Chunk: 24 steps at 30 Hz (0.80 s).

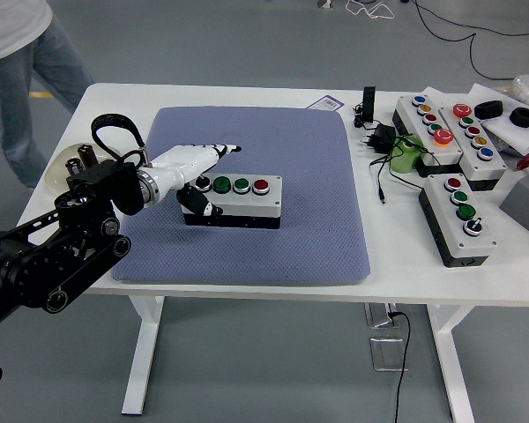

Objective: Pick up the button,place it on the desk,press the button,press the button

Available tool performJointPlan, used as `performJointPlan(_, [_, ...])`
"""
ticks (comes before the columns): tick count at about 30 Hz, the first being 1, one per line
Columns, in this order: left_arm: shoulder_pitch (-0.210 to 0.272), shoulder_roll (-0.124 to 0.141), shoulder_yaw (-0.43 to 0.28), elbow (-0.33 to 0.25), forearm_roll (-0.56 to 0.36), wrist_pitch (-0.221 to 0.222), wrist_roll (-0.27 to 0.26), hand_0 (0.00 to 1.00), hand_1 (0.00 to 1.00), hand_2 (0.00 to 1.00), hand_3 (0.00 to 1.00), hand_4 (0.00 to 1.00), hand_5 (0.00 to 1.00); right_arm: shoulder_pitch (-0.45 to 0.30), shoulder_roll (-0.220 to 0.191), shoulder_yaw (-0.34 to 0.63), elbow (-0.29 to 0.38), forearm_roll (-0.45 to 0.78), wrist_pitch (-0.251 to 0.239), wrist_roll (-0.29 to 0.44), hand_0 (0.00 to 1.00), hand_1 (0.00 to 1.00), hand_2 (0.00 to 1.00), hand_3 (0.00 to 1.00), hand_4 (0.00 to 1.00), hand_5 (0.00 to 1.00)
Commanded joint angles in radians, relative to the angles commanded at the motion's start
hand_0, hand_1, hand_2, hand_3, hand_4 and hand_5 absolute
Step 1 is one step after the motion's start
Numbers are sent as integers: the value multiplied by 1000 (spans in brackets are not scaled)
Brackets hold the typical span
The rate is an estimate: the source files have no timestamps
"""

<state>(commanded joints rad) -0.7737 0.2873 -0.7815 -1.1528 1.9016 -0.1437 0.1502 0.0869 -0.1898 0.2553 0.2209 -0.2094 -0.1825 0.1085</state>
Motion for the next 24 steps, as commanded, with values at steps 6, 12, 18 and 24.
performJointPlan(6, [24,15,-57,-122,78,86,76,924,951,997,998,885,114,-2,0,-3,0,2,0,0,730,697,746,695,454,288])
performJointPlan(12, [32,31,-78,-252,146,64,151,430,402,400,950,778,69,-3,0,-2,0,0,-1,0,730,697,746,694,453,288])
performJointPlan(18, [25,29,-47,-306,103,30,179,245,226,249,947,778,30,1,0,0,0,-4,0,-1,730,697,746,694,454,289])
performJointPlan(24, [15,20,5,-292,70,6,183,65,41,87,905,674,2,4,0,2,1,-6,0,0,730,697,746,694,453,288])
